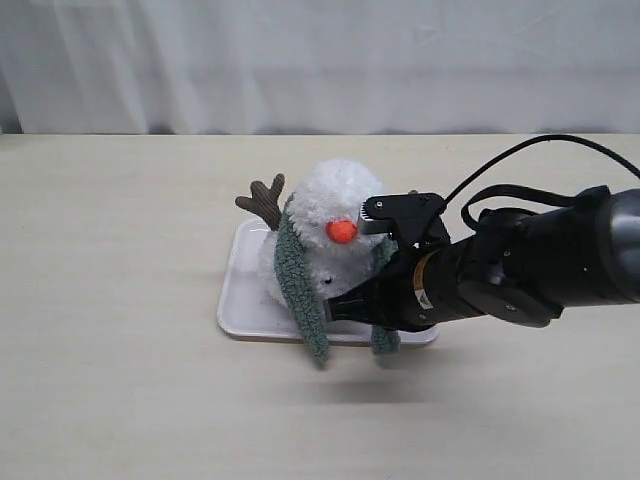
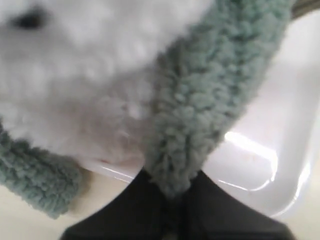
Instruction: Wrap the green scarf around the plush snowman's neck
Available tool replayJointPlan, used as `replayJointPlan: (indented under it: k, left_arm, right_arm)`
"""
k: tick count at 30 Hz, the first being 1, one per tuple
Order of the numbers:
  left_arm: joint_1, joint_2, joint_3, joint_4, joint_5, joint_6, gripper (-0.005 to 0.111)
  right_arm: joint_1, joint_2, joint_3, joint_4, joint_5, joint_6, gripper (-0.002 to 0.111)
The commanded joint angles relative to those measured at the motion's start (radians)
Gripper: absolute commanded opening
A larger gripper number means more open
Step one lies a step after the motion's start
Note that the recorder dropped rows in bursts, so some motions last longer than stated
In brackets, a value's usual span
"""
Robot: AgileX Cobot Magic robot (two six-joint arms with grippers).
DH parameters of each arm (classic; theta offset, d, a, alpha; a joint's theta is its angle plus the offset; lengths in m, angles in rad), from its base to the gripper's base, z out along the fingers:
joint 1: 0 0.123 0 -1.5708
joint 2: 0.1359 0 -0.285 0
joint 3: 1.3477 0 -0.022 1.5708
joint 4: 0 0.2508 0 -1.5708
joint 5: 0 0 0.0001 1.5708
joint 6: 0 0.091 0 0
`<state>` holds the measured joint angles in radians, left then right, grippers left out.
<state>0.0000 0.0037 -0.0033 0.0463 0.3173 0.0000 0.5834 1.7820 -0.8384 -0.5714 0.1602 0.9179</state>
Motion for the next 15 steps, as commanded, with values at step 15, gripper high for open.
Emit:
replayJointPlan:
  k: [15]
  left_arm:
    - [-0.001, -0.004, 0.003, -0.004, -0.009, 0.0, 0.0]
  right_arm:
    - [0.001, -0.142, 0.004, 0.65, 0.114, -0.451, 0.004]
